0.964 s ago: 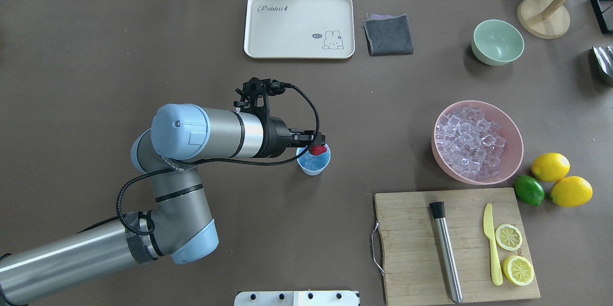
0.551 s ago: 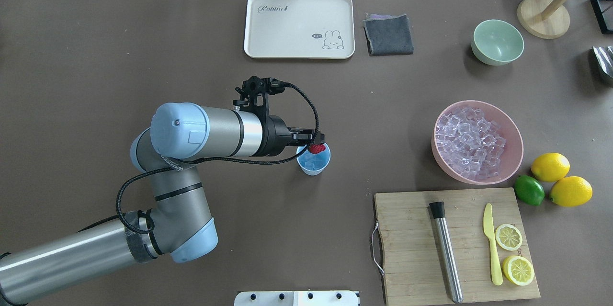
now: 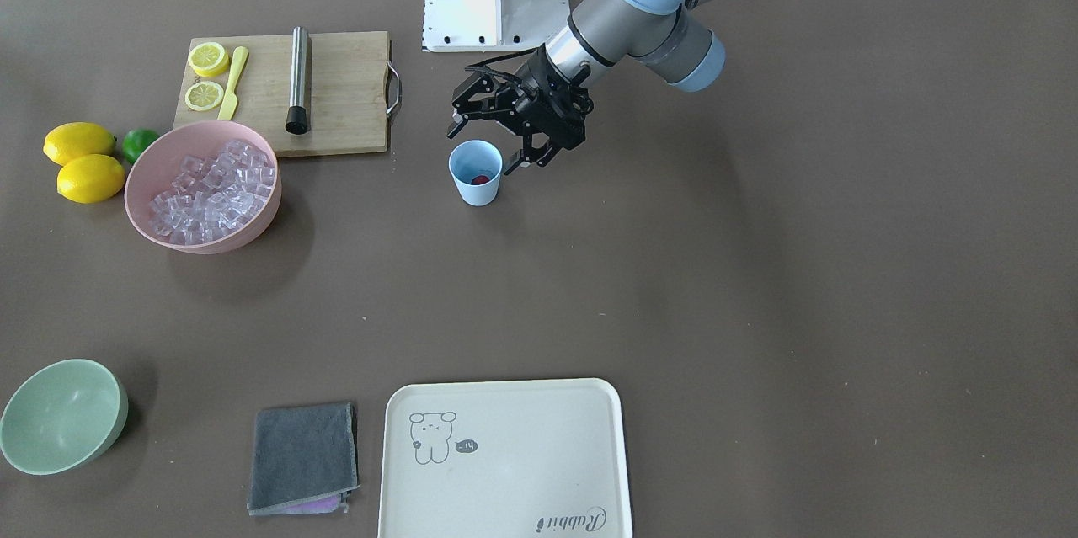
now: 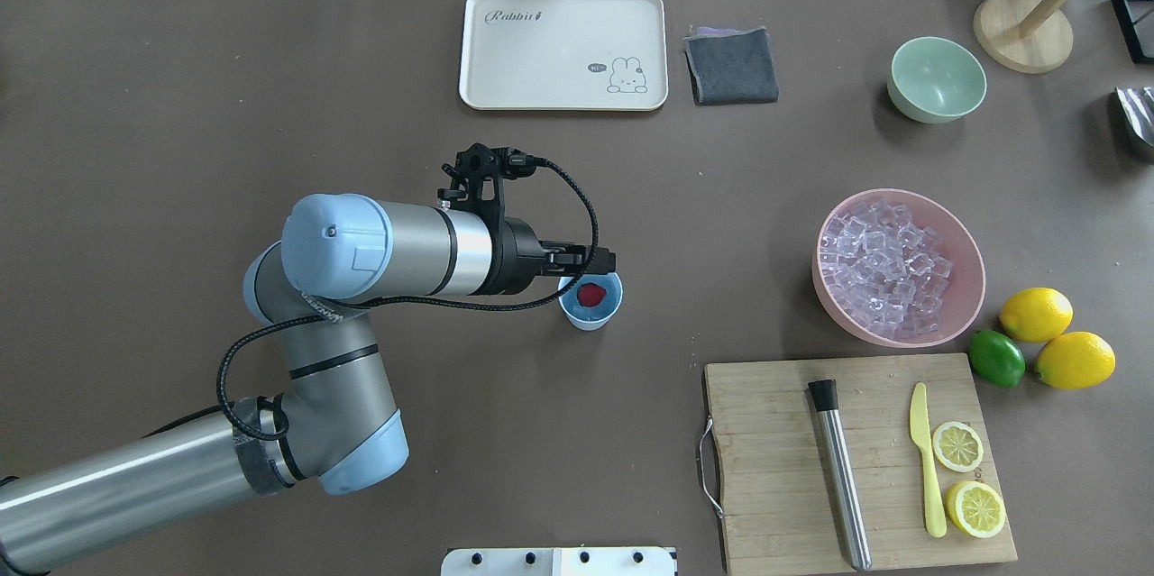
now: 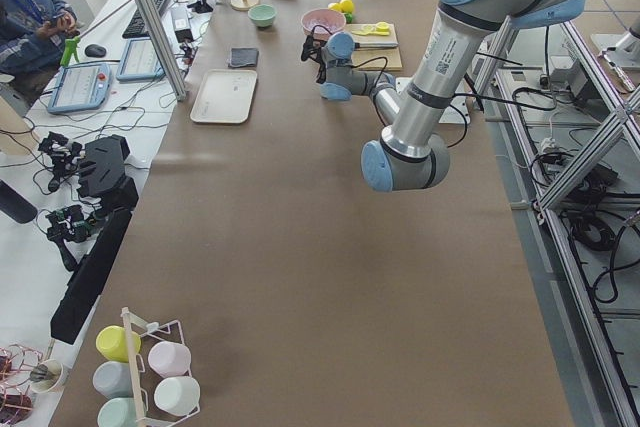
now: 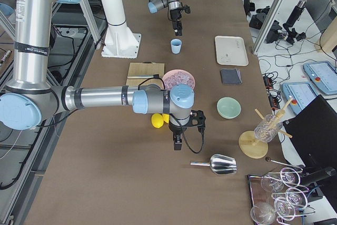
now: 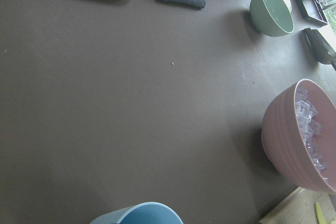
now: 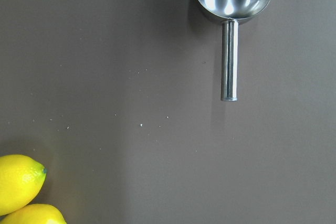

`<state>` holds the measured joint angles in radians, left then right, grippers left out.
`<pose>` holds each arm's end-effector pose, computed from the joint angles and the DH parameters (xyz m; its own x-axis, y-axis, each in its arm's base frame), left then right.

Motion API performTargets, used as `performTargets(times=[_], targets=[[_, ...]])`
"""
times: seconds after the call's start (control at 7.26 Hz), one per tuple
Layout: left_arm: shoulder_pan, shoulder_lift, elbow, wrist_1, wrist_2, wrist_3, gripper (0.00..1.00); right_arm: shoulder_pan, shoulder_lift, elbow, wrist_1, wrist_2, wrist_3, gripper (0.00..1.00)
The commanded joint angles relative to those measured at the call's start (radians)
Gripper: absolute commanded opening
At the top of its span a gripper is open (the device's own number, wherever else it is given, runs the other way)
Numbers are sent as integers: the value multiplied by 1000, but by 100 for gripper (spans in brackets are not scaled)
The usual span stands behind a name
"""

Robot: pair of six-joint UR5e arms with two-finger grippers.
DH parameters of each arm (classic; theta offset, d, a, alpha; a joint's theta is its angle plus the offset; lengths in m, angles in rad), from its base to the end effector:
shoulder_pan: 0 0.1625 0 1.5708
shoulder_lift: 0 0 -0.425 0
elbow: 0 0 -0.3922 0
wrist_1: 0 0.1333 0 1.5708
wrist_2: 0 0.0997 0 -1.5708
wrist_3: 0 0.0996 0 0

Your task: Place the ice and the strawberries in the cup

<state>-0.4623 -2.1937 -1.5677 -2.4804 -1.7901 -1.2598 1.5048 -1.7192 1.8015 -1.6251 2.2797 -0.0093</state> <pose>0.5485 -0.3980 0.1843 0.1089 0.2794 -0.9540 0.2179 0.9296 0.2972 0.0400 -0.4334 0.6234 0.7556 -0.0775 0.6505 0.0730 0.9968 0.0340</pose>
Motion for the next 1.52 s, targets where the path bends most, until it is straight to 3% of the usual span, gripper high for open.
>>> performTargets(times=[0.0, 0.41, 0.96, 1.38], targets=[[-3, 3, -2, 0, 0, 0, 98, 0, 0, -1, -1, -2, 2, 100], [-67, 38, -8, 15, -26, 3, 98, 0, 0, -1, 4, -5, 103, 100], [-387, 170, -15, 83, -389, 233, 98, 0, -7, 1, 4, -2, 101, 100], [-637, 323, -14, 211, -579, 613, 98, 0, -5, -2, 4, -2, 101, 100]])
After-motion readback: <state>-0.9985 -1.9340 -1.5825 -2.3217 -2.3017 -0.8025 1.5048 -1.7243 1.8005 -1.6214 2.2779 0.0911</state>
